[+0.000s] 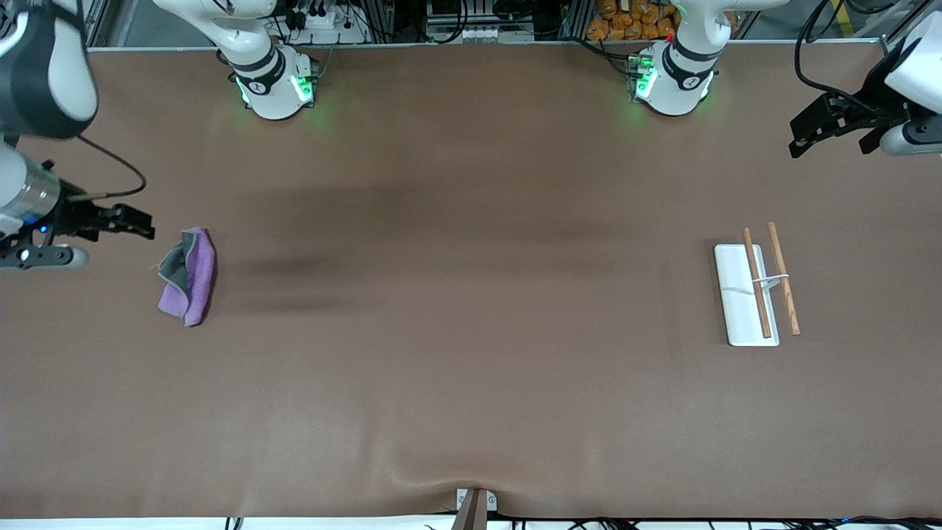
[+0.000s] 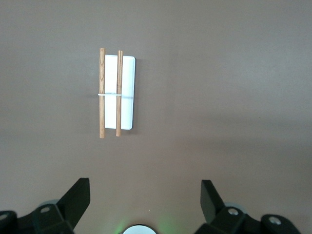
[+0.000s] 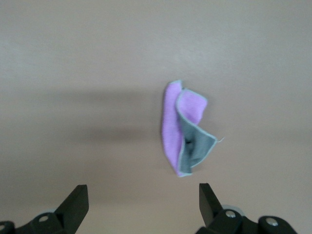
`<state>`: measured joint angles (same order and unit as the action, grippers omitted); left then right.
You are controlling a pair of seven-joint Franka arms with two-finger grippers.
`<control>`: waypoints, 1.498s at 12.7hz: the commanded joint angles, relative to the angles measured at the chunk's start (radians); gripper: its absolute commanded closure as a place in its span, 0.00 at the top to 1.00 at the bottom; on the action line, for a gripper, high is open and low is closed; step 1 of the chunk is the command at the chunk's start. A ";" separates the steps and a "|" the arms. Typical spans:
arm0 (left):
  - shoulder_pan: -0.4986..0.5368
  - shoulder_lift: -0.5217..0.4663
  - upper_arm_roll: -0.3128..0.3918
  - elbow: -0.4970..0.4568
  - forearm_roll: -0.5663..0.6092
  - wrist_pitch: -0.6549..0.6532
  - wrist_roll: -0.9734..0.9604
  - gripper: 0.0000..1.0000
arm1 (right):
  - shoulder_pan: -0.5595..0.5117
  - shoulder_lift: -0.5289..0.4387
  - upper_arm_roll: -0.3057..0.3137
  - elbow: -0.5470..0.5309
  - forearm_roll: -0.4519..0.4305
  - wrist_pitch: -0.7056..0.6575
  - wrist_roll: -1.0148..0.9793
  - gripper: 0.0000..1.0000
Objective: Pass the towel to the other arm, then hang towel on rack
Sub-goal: 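Reach the right gripper down to the purple towel, then grasp the towel edge with the right gripper and lift it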
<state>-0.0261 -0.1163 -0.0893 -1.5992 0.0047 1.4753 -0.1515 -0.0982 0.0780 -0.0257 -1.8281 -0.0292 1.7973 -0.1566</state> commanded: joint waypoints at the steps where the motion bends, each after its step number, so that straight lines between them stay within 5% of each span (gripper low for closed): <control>1: 0.008 0.006 -0.004 -0.008 0.006 -0.013 0.035 1.00 | -0.005 0.100 -0.052 0.003 -0.009 0.084 -0.044 1.00; 7: 0.020 0.064 0.002 -0.022 0.006 -0.001 0.036 1.00 | -0.058 0.304 -0.077 0.000 -0.008 0.276 -0.203 0.98; 10: 0.026 0.086 0.002 -0.022 0.006 0.016 0.035 1.00 | -0.066 0.327 -0.077 -0.080 -0.008 0.348 -0.248 0.81; 15: 0.020 0.104 -0.003 -0.022 0.008 0.045 0.036 1.00 | -0.060 0.330 -0.076 -0.195 -0.006 0.447 -0.268 0.68; 16: 0.018 0.109 -0.003 -0.022 0.008 0.054 0.035 1.00 | -0.060 0.336 -0.076 -0.198 -0.005 0.447 -0.268 0.60; 19: 0.015 0.141 -0.004 -0.021 0.008 0.103 0.035 1.00 | -0.057 0.335 -0.074 -0.198 -0.003 0.445 -0.268 0.04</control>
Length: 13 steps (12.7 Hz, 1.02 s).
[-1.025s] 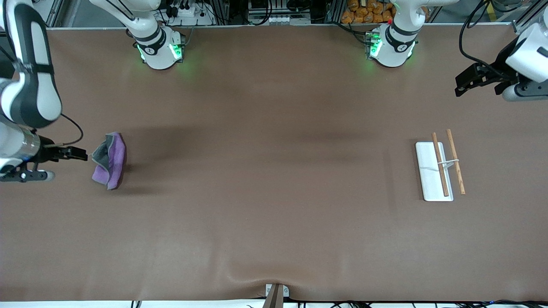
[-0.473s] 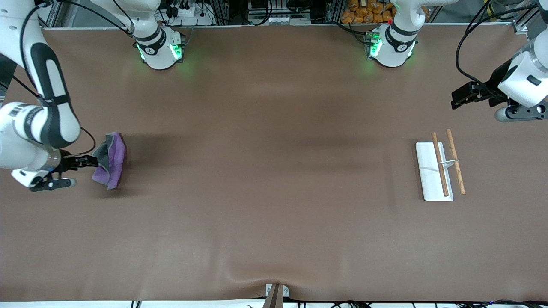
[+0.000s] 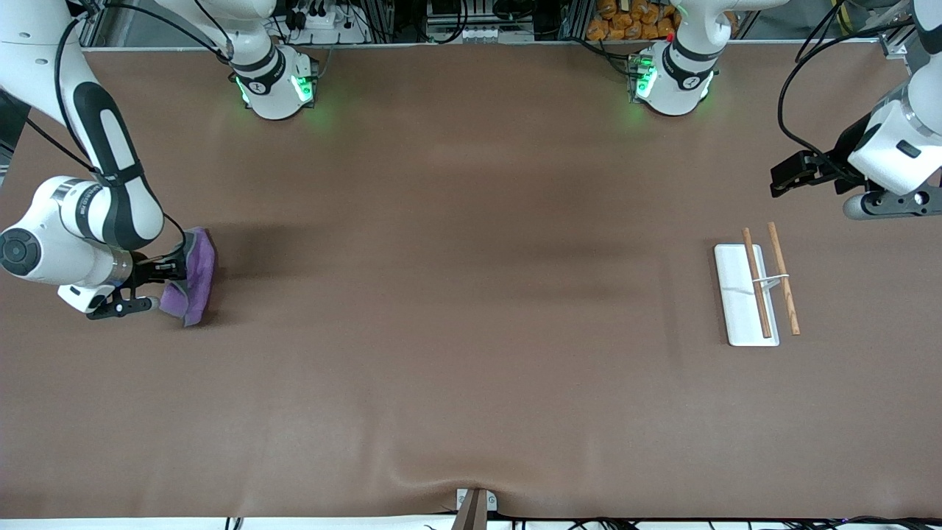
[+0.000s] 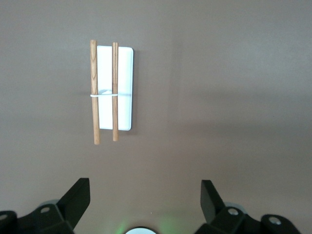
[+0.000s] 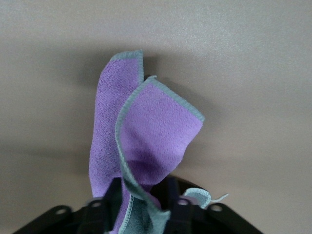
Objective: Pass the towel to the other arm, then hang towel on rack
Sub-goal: 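Grasp the towel edge with the right gripper and lift it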
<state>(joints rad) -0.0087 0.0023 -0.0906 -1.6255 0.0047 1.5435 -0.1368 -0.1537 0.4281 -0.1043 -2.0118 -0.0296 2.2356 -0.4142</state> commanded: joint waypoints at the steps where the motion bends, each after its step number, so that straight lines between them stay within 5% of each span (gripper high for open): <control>1: -0.004 0.034 -0.003 0.006 0.008 0.055 0.020 1.00 | -0.001 -0.015 0.005 -0.012 -0.003 0.009 -0.011 0.00; 5: -0.004 0.070 -0.015 0.003 0.006 0.109 0.010 1.00 | 0.011 -0.040 0.008 0.031 -0.003 -0.063 -0.005 0.00; 11: -0.011 0.111 -0.028 0.004 0.006 0.151 0.006 1.00 | 0.095 -0.063 0.023 0.316 0.017 -0.595 0.176 0.00; 13: -0.028 0.125 -0.028 0.004 0.006 0.161 0.000 1.00 | 0.117 -0.072 0.041 0.366 0.097 -0.695 0.289 0.00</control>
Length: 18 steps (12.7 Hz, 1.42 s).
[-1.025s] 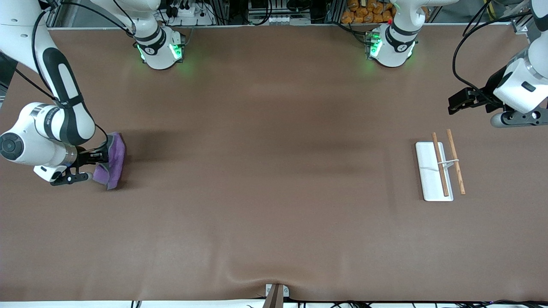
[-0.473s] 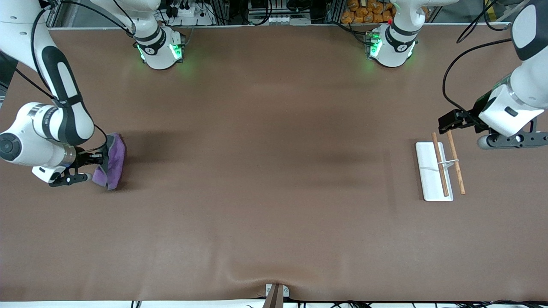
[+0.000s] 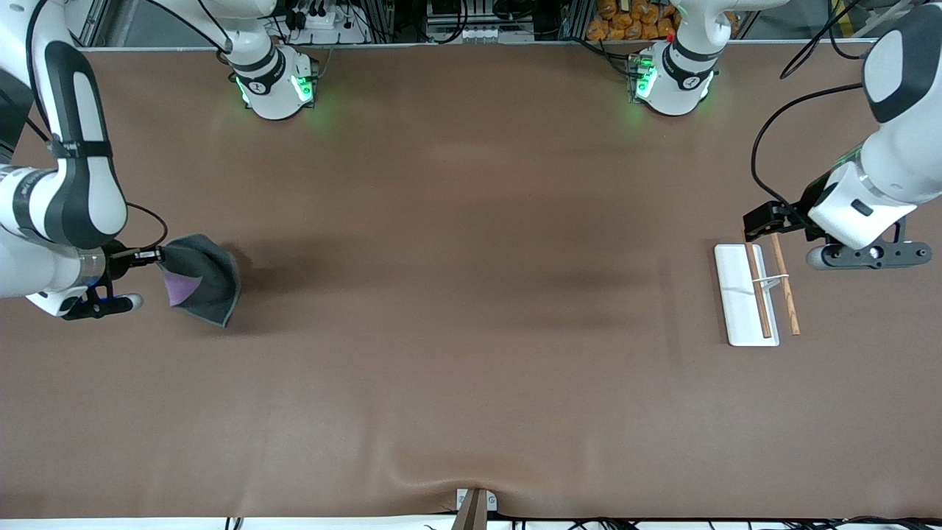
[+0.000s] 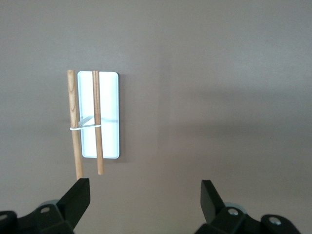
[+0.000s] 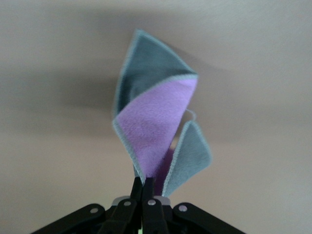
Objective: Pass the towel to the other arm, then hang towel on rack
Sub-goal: 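Carry the towel toward the middle while the left gripper approaches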
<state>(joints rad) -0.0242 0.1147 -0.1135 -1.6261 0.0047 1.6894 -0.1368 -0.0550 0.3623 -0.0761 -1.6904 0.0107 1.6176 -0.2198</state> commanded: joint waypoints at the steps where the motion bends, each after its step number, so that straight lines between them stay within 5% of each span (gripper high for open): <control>1: -0.013 0.014 -0.005 0.003 0.006 0.021 -0.001 1.00 | 0.043 -0.009 0.019 0.067 0.090 -0.119 0.179 0.00; 8: -0.023 0.023 -0.055 0.014 -0.035 0.061 -0.071 1.00 | 0.253 -0.022 0.018 0.113 0.368 -0.121 0.744 0.00; 12: -0.063 0.039 -0.116 0.020 -0.043 0.122 -0.259 1.00 | 0.375 -0.020 0.018 0.112 0.503 0.032 1.040 0.00; 16: -0.163 0.088 -0.117 0.058 -0.045 0.173 -0.488 1.00 | 0.524 0.003 0.021 0.109 0.540 0.266 1.304 0.00; 18: -0.200 0.134 -0.117 0.099 -0.063 0.193 -0.619 1.00 | 0.546 0.009 0.022 0.103 0.650 0.352 1.343 0.00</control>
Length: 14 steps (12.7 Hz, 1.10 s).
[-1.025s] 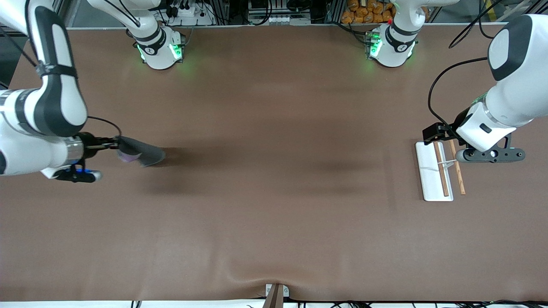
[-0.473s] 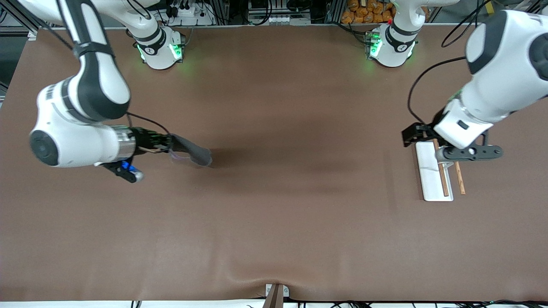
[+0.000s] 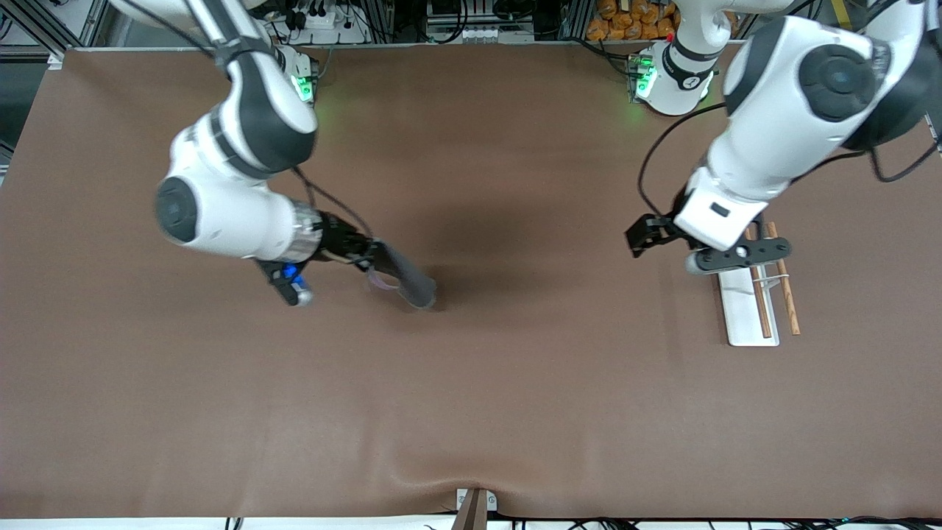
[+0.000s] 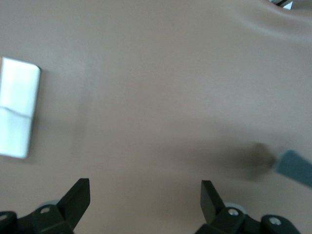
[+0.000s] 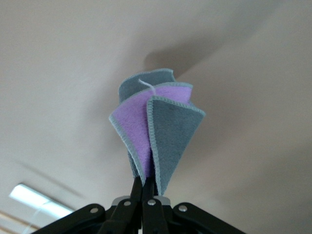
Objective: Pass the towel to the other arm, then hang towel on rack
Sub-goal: 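Carry the towel toward the middle while the left gripper approaches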
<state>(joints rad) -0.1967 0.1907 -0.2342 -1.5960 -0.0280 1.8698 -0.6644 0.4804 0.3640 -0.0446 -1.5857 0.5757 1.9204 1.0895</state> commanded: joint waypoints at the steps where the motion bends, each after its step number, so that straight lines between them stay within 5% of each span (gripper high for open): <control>1: -0.041 0.076 0.004 0.091 -0.050 0.034 -0.121 1.00 | 0.017 0.007 -0.009 -0.002 0.157 0.074 0.038 0.00; 10: -0.173 0.167 0.010 0.099 -0.101 0.259 -0.558 1.00 | 0.178 0.029 -0.009 -0.005 0.461 0.422 0.148 0.00; 14: -0.216 0.177 0.010 0.102 -0.015 0.265 -0.671 0.94 | 0.224 0.085 -0.009 0.059 0.467 0.508 0.275 0.00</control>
<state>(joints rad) -0.3872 0.3545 -0.2329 -1.5205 -0.0928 2.1342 -1.2676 0.6770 0.4158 -0.0442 -1.5842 1.0209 2.4098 1.2975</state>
